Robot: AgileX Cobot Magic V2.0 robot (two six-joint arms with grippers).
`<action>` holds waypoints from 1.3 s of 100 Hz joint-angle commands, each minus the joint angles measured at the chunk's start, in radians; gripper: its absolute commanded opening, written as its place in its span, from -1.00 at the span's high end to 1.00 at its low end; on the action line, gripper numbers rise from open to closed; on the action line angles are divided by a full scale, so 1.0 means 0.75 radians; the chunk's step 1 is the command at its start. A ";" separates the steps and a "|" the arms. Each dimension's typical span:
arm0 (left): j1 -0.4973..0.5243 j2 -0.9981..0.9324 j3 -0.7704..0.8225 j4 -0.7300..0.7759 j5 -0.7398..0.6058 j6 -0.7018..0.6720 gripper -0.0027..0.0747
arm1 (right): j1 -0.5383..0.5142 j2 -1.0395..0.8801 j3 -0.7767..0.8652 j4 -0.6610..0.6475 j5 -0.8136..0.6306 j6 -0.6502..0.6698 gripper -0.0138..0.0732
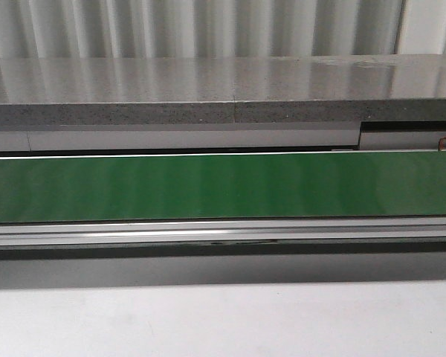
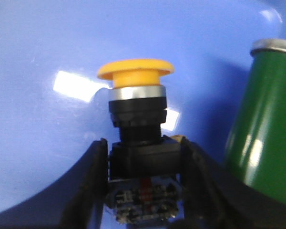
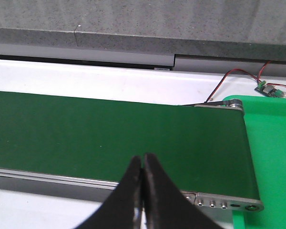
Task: Move button from right to left
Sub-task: 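Carry the held button with the left gripper down into the blue bin, then open the left gripper to release the button and raise it away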
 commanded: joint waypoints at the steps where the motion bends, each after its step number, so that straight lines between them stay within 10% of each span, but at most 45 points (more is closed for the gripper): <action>1: 0.020 -0.037 -0.037 -0.026 -0.080 0.004 0.98 | -0.001 0.002 -0.031 0.024 -0.086 -0.010 0.84; 44: 0.026 0.017 -0.037 -0.038 -0.086 0.053 0.94 | -0.001 0.002 -0.031 0.024 -0.086 -0.010 0.84; 80: 0.029 0.017 -0.037 -0.118 -0.093 0.122 -0.35 | -0.001 0.002 -0.031 0.024 -0.086 -0.010 0.84; 130: 0.008 -0.254 -0.037 -0.143 -0.154 0.122 -0.37 | -0.001 0.002 -0.031 0.024 -0.086 -0.010 0.84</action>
